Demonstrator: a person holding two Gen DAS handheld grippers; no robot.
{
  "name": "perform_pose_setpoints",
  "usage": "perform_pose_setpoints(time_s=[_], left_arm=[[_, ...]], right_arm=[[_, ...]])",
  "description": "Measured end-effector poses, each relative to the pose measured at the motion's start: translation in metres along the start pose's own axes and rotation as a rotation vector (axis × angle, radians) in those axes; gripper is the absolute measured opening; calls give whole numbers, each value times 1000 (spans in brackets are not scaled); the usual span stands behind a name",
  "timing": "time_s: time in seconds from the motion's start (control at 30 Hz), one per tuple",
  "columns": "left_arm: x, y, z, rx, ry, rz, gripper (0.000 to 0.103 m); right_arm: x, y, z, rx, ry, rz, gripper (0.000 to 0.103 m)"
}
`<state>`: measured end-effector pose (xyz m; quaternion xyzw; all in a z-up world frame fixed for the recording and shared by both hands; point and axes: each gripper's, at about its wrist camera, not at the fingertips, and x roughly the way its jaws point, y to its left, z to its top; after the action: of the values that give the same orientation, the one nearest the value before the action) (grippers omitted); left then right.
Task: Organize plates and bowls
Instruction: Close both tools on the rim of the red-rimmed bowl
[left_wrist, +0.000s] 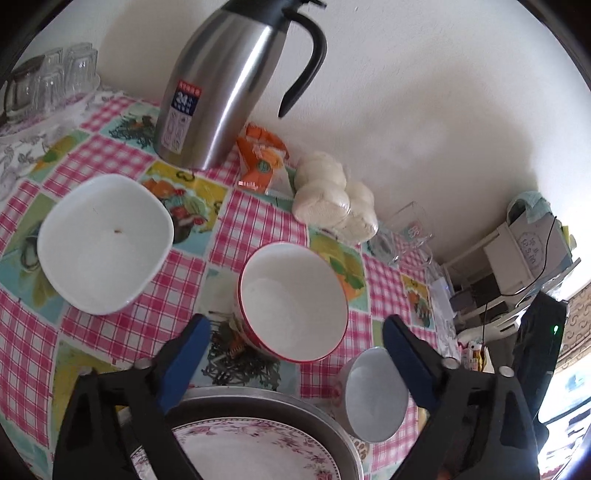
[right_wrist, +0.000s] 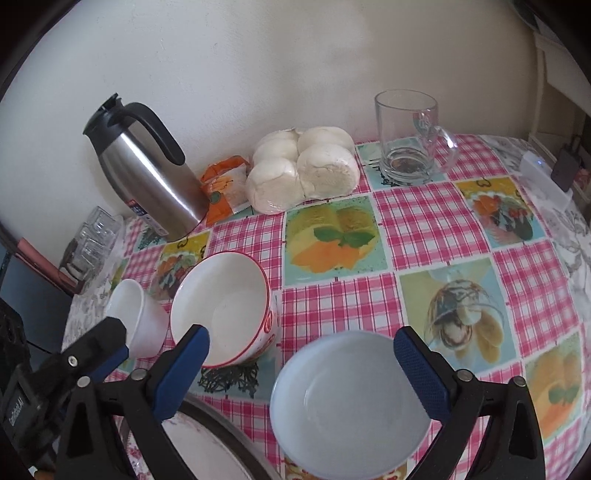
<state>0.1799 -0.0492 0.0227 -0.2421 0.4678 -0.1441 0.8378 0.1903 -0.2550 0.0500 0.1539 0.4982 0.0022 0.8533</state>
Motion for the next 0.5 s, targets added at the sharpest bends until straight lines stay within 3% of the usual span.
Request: perform_pose_setpoints(time_s=[0.07,0.17,0.3,0.37,0.5], left_arm=[[6,0,-1,1,21,6,75],[14,2,-1,-1,48,24,63],[26,5,-1,-5,73,39,56],[31,8,-1,-12,84,53,48],[37,13,0,-22,92,60,43]], right_arm=[[5,3,3,-8,8,-4,93],[15,6,6,-11,28,-7,81],[29,9,8,-20,59,-6,64],[36,12,9,-32,76,-8,61],[48,16,12,-44,105,-2,49]])
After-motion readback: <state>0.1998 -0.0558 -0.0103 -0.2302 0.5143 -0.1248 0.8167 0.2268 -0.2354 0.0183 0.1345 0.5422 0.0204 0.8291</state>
